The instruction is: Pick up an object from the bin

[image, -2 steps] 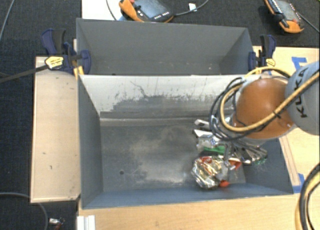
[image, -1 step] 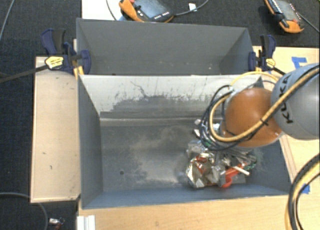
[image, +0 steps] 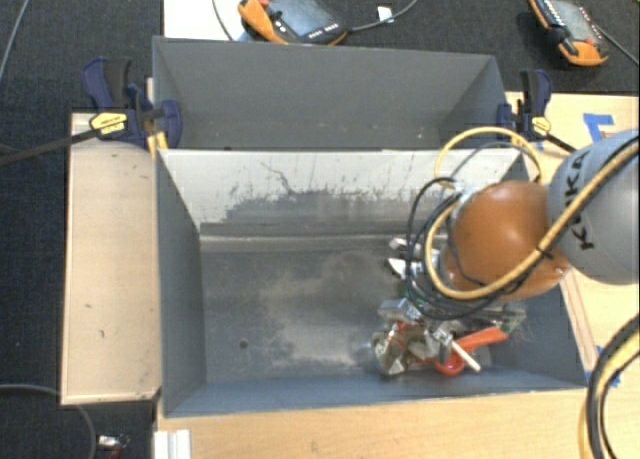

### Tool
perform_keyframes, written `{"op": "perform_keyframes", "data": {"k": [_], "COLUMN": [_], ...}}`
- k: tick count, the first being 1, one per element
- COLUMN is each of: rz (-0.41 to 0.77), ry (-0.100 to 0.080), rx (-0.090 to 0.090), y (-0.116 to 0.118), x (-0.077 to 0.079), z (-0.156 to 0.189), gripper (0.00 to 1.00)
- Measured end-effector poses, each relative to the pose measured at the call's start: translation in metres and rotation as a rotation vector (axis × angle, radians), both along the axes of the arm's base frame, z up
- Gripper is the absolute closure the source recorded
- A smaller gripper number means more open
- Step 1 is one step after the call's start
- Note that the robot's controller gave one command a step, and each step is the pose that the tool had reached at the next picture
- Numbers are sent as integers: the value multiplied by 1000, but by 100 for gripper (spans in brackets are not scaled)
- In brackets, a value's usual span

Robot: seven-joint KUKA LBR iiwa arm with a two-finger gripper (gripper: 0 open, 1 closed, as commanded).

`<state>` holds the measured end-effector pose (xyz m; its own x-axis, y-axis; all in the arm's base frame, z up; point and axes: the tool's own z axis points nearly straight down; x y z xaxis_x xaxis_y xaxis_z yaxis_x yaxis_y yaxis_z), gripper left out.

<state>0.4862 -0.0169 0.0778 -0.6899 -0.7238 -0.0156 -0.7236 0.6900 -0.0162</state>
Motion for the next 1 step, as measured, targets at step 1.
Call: {"op": "perform_keyframes", "data": {"k": [1], "rz": [-1], "ry": [0], "rx": [0], "y": [0], "x": [0], "z": [0], "gripper": [100]}}
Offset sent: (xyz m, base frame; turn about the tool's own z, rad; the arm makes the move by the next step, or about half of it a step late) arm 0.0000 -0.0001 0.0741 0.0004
